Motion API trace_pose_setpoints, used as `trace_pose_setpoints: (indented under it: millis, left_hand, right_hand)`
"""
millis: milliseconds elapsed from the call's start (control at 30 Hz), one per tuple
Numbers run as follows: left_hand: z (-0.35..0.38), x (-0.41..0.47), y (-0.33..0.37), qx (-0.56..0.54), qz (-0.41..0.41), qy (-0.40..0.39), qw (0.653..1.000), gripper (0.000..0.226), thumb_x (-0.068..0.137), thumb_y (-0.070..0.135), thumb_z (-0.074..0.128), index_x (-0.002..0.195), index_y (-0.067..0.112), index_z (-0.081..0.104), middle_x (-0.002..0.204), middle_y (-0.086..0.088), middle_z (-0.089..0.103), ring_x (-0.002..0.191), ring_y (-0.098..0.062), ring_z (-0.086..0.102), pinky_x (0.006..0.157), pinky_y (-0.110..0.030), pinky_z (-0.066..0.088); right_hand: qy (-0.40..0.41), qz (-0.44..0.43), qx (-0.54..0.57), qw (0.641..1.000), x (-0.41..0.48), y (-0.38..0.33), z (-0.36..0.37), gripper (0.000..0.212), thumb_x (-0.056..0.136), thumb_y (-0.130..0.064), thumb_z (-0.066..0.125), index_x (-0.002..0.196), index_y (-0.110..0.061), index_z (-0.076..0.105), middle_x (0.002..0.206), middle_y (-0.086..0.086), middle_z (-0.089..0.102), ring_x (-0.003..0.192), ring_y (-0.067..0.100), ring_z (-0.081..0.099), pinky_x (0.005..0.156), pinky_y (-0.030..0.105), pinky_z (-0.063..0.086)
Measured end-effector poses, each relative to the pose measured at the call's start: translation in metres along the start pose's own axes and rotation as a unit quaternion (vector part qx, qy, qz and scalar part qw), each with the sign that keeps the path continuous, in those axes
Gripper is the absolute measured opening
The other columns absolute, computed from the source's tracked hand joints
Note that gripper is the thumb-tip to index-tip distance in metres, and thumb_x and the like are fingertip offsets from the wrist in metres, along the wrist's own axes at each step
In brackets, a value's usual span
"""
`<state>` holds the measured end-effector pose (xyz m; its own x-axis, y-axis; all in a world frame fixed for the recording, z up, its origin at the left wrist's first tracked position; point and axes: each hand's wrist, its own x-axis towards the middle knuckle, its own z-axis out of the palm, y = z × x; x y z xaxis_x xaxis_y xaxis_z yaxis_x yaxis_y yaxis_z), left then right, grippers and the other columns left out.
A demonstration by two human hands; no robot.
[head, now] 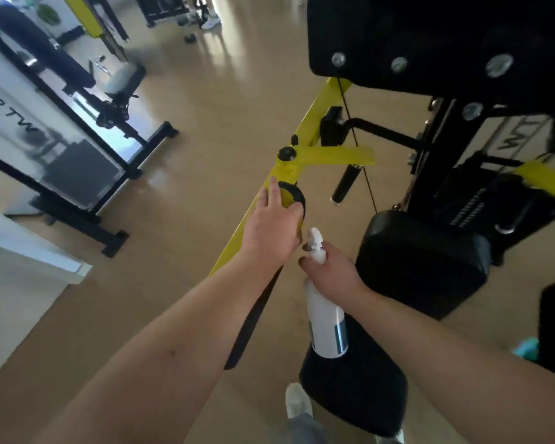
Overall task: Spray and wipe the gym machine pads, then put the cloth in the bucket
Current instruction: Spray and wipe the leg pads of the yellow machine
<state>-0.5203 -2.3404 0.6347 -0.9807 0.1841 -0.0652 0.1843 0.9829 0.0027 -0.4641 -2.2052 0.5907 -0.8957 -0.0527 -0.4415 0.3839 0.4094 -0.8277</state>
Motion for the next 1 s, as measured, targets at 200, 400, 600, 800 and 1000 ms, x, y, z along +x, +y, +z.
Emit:
trace_pose_setpoints:
  millis: [200,400,600,800,1000]
  left_hand:
    - [-0.008,0.058,0.000,-0.032,0.059,0.001,0.998,0.036,0.088,0.036,0.074,0.119,0.022,0.065,0.153,-0.015,0.039,0.137,-0.036,0.043,0.103,-0.044,0.047]
    - [-0.015,0.069,-0.005,-0.075,0.103,-0.007,0.992,0.036,0.086,0.040,0.070,0.117,0.022,0.064,0.124,-0.004,0.056,0.115,-0.029,0.055,0.080,-0.038,0.044]
    - [-0.014,0.034,-0.018,-0.049,0.132,-0.007,0.990,0.045,0.083,0.044,0.074,0.122,0.023,0.066,0.164,-0.003,0.029,0.152,-0.038,0.021,0.114,-0.047,0.037]
    - [-0.007,-0.044,-0.018,0.028,0.085,-0.003,0.996,0.033,0.085,0.042,0.074,0.113,0.027,0.066,0.172,-0.004,0.005,0.154,-0.043,0.014,0.111,-0.055,0.039]
    - [0.025,-0.137,-0.006,0.122,0.001,0.029,0.992,0.022,0.095,0.032,0.065,0.117,0.027,0.065,0.172,-0.010,-0.001,0.151,-0.052,0.013,0.118,-0.060,0.028]
  right_hand:
    - [0.055,0.036,0.079,0.995,0.008,0.003,0.016,0.015,0.098,-0.028,0.063,0.107,-0.037,0.056,0.095,-0.007,0.065,0.088,0.009,0.061,0.071,0.026,0.047]
    - [0.079,0.051,0.088,0.992,-0.012,0.005,0.021,0.023,0.099,-0.029,0.062,0.115,-0.040,0.050,0.095,-0.012,0.060,0.085,0.005,0.057,0.064,0.019,0.041]
    - [0.078,0.046,0.047,0.995,-0.028,0.003,0.020,0.021,0.098,-0.032,0.063,0.114,-0.038,0.051,0.094,-0.008,0.061,0.086,0.008,0.059,0.068,0.026,0.047]
    - [0.060,0.020,0.026,0.998,-0.055,0.000,0.026,0.019,0.097,-0.031,0.063,0.110,-0.033,0.050,0.095,-0.001,0.063,0.089,0.018,0.063,0.087,0.043,0.056]
    - [0.028,-0.008,-0.011,1.000,-0.091,-0.003,0.030,0.022,0.094,-0.034,0.063,0.114,-0.033,0.052,0.101,0.003,0.066,0.096,0.028,0.066,0.092,0.052,0.057]
